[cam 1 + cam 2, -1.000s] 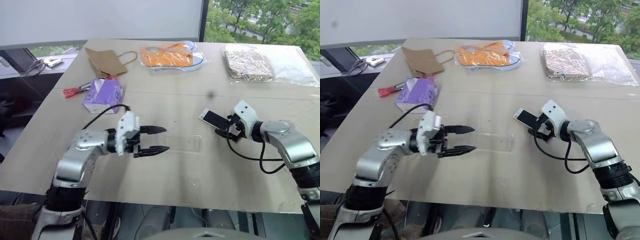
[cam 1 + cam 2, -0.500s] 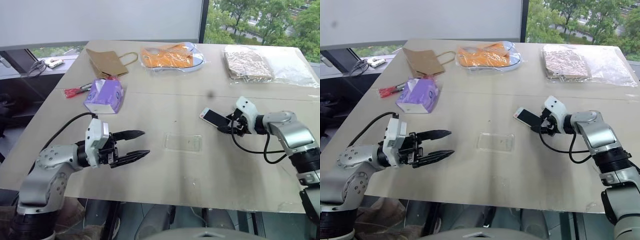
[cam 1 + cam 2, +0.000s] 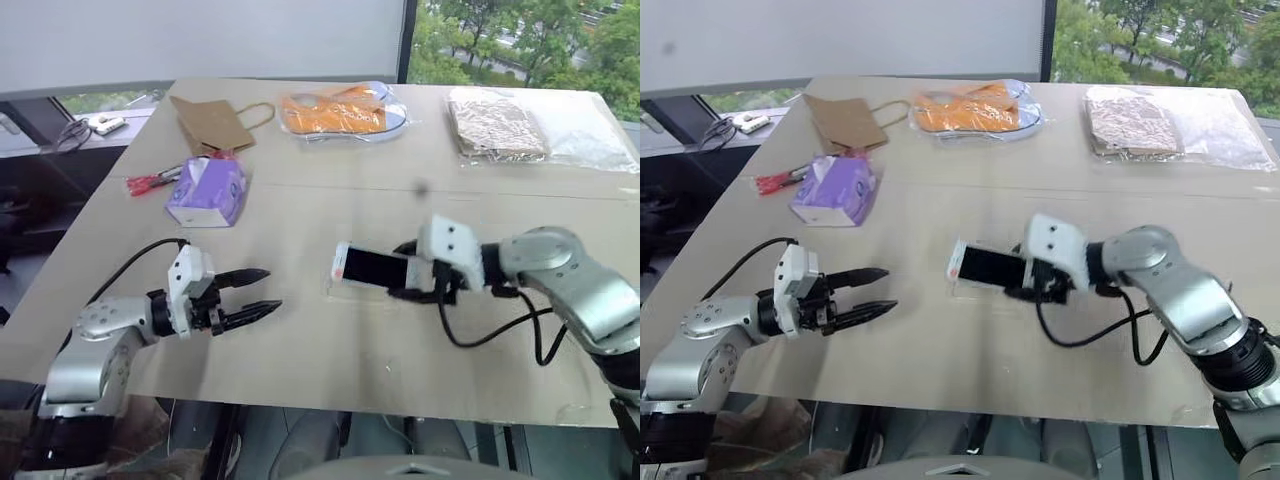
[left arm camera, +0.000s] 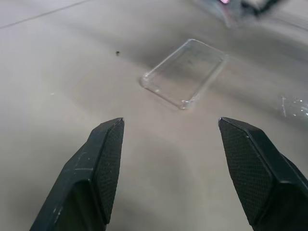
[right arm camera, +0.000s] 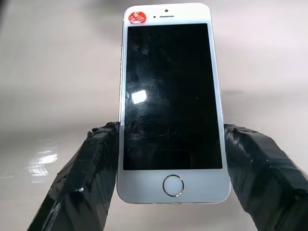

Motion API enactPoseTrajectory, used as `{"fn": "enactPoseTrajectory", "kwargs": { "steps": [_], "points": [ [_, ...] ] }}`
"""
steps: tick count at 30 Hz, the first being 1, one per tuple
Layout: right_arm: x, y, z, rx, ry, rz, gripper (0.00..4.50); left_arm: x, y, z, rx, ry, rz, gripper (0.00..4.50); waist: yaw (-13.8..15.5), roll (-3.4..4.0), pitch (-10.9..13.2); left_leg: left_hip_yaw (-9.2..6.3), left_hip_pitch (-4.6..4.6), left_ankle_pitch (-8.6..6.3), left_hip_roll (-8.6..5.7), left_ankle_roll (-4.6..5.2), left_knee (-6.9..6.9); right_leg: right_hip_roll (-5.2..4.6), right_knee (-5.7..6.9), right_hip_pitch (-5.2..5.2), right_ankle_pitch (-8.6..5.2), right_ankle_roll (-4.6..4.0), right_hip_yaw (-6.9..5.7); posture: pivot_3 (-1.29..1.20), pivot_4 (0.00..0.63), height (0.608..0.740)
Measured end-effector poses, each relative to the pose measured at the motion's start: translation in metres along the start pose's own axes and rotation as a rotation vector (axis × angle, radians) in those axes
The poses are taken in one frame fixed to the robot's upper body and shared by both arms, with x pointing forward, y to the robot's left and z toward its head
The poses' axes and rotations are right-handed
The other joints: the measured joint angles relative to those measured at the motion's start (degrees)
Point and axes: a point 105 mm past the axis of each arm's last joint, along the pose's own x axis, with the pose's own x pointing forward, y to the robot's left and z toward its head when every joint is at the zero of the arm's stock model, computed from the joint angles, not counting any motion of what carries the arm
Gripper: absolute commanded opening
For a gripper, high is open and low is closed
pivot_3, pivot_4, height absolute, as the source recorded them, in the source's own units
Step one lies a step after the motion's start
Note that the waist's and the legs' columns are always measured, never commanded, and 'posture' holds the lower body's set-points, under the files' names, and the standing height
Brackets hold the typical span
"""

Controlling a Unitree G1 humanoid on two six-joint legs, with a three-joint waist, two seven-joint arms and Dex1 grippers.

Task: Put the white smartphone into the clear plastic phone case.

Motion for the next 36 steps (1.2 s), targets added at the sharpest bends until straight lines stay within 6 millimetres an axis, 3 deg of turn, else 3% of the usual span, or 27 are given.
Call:
{"fn": "enactPoseTrajectory", "kwargs": {
  "steps": [4, 7, 22, 36],
  "points": [
    [0.004, -0.007, -0.024, 0.037, 0.112, -0.038, 2.90, 0.003, 0.000, 0.001, 0.020, 0.003, -0.026, 3.21, -0.13, 0.00, 0.01, 0.00, -0.01, 0.00, 0.00, 0.00, 0.01, 0.00, 0.00, -0.02, 0.00, 0.00, 0.01, 0.00, 0.150, 0.740],
    [0.002, -0.012, -0.031, 0.047, 0.140, -0.060, 2.90, 0.004, 0.000, 0.001, 0.022, 0.005, -0.027, 3.21, -0.55, 0.00, 0.01, 0.01, -0.01, 0.00, 0.08, -0.02, -0.07, -0.05, 0.03, -0.08, 0.00, 0.00, 0.05, 0.00, 0.150, 0.740],
    [0.015, -0.015, -0.022, -0.087, 0.160, 0.040, 2.89, 0.000, -0.007, -0.008, 0.010, 0.020, -0.003, 3.21, -0.44, 0.01, 0.02, 0.05, -0.02, 0.00, 0.07, -0.02, -0.09, 0.01, 0.01, -0.13, 0.00, 0.00, 0.07, 0.00, 0.150, 0.740],
    [0.023, -0.021, -0.018, -0.060, 0.146, 0.071, 2.89, 0.002, -0.011, -0.006, 0.021, 0.004, 0.003, 3.21, -0.50, 0.01, 0.01, 0.05, -0.02, 0.01, 0.08, -0.02, -0.08, 0.03, 0.03, -0.14, 0.00, 0.00, 0.07, 0.00, 0.150, 0.740]
  ]
}}
